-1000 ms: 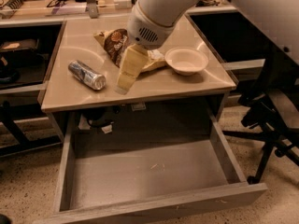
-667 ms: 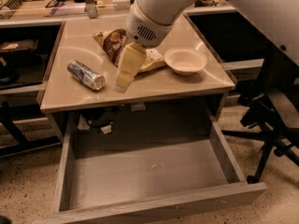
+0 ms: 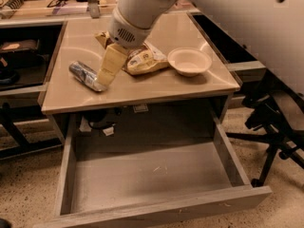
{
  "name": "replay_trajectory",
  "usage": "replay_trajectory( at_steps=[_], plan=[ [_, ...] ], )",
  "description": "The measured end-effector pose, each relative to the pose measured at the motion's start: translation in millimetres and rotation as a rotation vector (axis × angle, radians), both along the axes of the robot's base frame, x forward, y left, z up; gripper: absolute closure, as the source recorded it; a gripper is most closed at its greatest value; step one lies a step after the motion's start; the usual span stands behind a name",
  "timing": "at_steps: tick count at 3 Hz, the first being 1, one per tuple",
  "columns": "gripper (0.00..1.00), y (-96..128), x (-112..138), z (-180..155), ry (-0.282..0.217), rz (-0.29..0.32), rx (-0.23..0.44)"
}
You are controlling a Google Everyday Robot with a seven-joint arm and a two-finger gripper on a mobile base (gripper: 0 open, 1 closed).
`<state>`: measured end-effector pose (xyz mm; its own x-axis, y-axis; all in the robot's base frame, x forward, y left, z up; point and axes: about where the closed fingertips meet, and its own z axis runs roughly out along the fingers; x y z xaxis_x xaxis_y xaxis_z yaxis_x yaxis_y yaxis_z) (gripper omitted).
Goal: Place redbull can into top drawer
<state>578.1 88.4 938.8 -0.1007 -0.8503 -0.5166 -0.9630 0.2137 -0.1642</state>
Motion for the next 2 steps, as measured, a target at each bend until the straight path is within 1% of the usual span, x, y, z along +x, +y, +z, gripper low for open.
replay_trajectory(
  at_steps=[1, 2],
  plan=[
    [0.0, 27.7, 23.5, -16.3, 0.041, -0.009, 0.011],
    [0.0, 27.8, 23.5, -16.4, 0.041, -0.009, 0.011]
  ],
)
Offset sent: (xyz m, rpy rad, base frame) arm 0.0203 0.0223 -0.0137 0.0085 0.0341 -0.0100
